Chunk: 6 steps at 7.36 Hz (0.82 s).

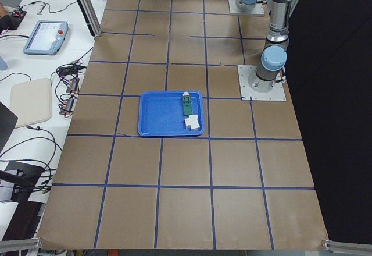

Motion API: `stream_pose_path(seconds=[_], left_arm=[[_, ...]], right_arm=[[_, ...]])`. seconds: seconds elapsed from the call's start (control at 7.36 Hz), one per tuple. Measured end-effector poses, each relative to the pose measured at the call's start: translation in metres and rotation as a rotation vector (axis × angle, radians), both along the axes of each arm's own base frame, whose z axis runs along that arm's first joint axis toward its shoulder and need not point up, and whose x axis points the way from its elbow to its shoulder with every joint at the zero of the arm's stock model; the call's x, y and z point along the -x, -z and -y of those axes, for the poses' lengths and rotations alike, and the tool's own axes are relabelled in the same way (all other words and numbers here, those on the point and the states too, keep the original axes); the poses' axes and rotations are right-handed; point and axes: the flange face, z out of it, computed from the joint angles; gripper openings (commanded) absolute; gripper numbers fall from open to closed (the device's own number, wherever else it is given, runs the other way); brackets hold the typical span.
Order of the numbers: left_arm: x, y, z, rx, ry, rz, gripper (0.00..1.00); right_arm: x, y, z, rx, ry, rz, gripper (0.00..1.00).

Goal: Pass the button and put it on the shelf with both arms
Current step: 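Close the right gripper on the button and open the left gripper, then carry the button with the right gripper to the mesh basket while the left arm withdraws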

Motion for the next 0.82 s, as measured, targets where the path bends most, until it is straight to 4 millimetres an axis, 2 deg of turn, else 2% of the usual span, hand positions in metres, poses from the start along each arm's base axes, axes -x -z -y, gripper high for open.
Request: stream_pose_path(seconds=[0.27,0.54,0.68,0.82], left_arm=[[-0.012,-0.014,-0.001,-0.011,-0.100,0.076,1.00],[-0.038,-0.023,-0.001,-0.028,-0.250,0.215,1.00],[-0.058,-0.029,-0.002,-0.029,-0.338,0.313,1.00],[-0.077,-0.034,-0.005,-0.026,-0.429,0.418,1.00]], right_arm=[[0.001,-0.001,0.000,0.000,0.002,-0.008,0.00],[0.012,0.006,0.004,-0.006,0.011,-0.063,0.00],[0.028,0.014,0.008,-0.017,0.031,-0.135,0.00],[0.056,0.026,0.020,-0.032,0.060,-0.217,0.00]])
